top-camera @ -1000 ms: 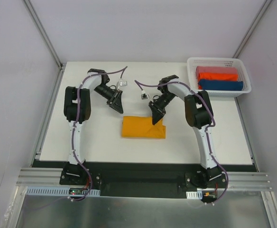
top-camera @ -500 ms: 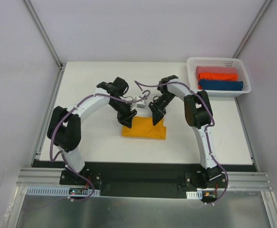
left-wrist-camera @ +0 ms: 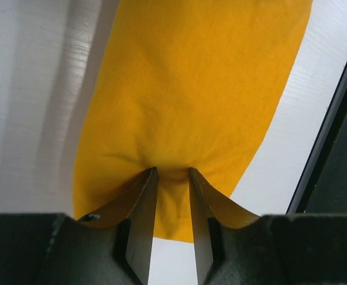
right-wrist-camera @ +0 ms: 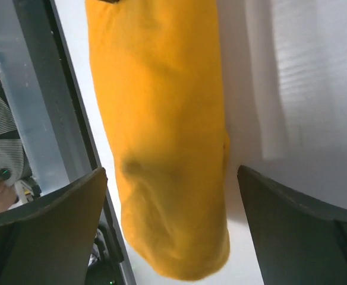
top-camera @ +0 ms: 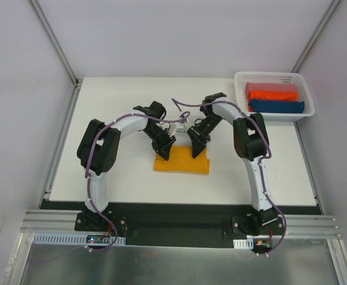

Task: Roll the t-shirts
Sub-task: Roll the T-shirt to the center of the board.

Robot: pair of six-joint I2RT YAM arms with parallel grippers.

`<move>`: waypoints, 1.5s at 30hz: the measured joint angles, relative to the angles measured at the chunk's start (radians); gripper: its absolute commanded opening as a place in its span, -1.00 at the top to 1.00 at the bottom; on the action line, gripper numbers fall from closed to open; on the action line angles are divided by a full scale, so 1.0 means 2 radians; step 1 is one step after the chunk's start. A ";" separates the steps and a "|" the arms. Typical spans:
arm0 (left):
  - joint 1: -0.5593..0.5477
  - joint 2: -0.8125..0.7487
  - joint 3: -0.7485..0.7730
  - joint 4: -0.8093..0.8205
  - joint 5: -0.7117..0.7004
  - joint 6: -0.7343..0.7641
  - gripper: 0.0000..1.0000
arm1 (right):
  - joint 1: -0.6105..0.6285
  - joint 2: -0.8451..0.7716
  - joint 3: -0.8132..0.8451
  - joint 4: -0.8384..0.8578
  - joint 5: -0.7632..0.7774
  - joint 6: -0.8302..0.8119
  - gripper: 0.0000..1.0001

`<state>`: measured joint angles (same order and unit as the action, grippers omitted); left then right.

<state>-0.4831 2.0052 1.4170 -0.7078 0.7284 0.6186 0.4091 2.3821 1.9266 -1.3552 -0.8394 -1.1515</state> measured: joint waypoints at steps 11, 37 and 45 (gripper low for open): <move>0.000 0.000 0.000 0.007 0.000 -0.030 0.45 | -0.078 -0.393 -0.259 0.278 0.136 0.106 -0.92; 0.000 0.019 0.022 0.005 0.015 -0.069 0.44 | 0.084 -0.395 -0.369 0.397 0.175 0.104 0.58; 0.000 0.023 0.023 0.003 0.015 -0.069 0.44 | 0.077 -0.332 -0.372 0.404 0.192 0.081 0.60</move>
<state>-0.4824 2.0510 1.4639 -0.7013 0.7593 0.4801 0.5625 1.7184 1.1835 -0.5468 -0.4564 -0.9901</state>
